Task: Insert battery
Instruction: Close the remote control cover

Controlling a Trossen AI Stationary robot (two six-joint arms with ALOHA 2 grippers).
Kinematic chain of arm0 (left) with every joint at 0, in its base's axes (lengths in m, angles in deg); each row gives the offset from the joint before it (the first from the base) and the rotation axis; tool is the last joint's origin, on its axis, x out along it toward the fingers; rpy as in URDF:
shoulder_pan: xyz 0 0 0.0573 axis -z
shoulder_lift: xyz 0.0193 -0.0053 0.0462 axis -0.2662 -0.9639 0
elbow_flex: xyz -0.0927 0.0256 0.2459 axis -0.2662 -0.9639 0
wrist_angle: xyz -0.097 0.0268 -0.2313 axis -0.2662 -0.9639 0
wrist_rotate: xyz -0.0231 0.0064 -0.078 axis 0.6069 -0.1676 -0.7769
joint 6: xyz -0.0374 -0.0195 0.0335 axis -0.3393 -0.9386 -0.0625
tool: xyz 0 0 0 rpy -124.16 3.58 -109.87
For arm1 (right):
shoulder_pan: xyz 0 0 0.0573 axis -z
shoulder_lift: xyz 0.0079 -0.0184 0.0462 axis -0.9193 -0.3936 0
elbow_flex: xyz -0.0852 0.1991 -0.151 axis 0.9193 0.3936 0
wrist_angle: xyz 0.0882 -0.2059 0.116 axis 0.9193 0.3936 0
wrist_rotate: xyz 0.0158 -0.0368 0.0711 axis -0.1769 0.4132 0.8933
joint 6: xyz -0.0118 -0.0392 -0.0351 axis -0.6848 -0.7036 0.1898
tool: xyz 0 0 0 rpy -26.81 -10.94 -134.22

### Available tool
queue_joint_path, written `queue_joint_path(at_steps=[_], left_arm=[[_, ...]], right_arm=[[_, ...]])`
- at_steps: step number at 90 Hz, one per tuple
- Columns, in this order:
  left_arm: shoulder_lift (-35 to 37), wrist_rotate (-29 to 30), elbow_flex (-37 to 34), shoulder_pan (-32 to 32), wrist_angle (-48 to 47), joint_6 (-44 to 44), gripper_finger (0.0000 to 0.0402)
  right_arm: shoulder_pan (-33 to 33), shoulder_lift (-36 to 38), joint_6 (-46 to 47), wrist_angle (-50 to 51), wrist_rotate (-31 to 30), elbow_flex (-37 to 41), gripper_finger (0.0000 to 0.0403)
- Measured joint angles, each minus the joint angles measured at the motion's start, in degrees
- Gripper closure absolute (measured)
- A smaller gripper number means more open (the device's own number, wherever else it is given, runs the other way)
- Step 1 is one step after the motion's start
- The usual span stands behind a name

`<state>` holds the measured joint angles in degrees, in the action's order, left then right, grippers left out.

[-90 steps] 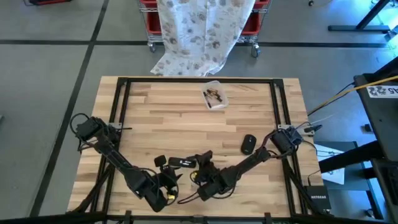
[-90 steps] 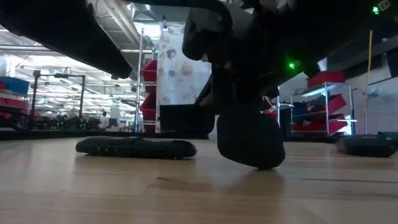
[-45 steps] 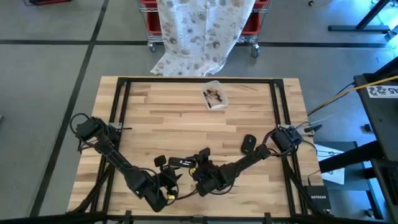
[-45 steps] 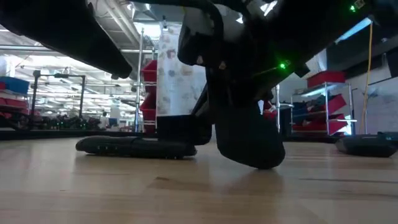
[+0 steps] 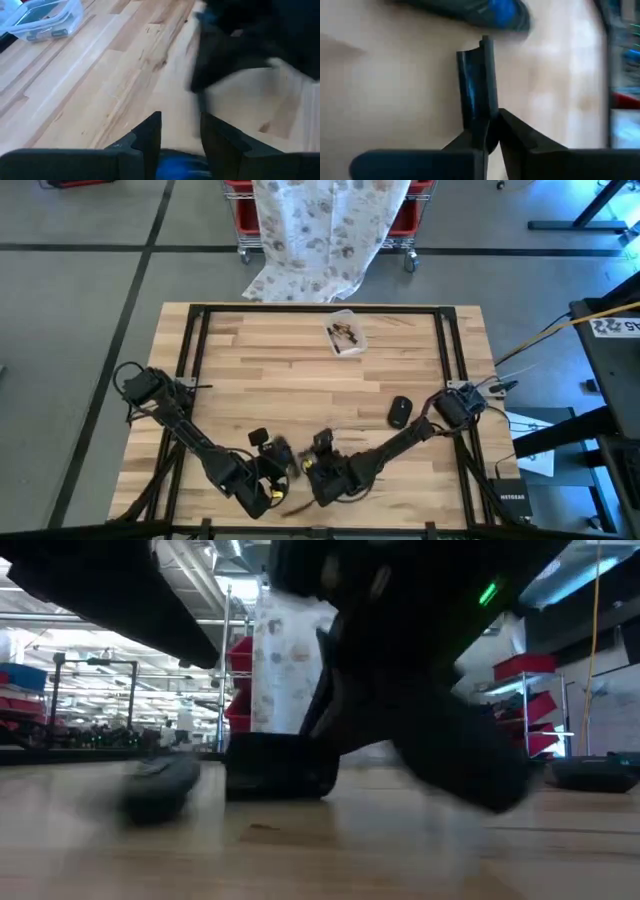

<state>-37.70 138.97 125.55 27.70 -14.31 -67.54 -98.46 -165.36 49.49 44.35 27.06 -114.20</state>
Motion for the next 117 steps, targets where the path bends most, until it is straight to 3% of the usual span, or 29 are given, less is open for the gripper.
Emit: queue_joint_path(at_steps=[10,33,56,69,96,117], left_arm=[[0.0,-0.01,0.01,0.0,-0.02,0.0,0.0286],[0.06,-0.98,0.02,0.65,-3.32,1.51,0.0286],[0.39,-14.39,5.67,6.84,-24.23,-7.21,0.0286],[0.44,-22.51,6.43,12.46,-30.54,-11.09,0.0286],[0.44,-12.61,6.28,17.22,-37.88,-25.08,0.0286],[0.44,-12.5,5.05,17.11,-37.4,-28.62,0.0286]], right_arm=[[-0.31,0.04,0.54,-0.1,1.61,-0.06,0.0384],[-1.94,-0.17,8.93,3.09,-6.96,0.12,0.0392],[-5.11,-0.17,20.39,10.75,-16.96,0.05,0.04],[-6.18,-0.13,23.18,10.79,-18.05,0.03,0.0401],[-4.36,-0.07,21.23,8.57,-18.03,-0.03,0.0402],[-1.44,0.0,14.07,5.02,-16.53,-0.06,0.0402]])
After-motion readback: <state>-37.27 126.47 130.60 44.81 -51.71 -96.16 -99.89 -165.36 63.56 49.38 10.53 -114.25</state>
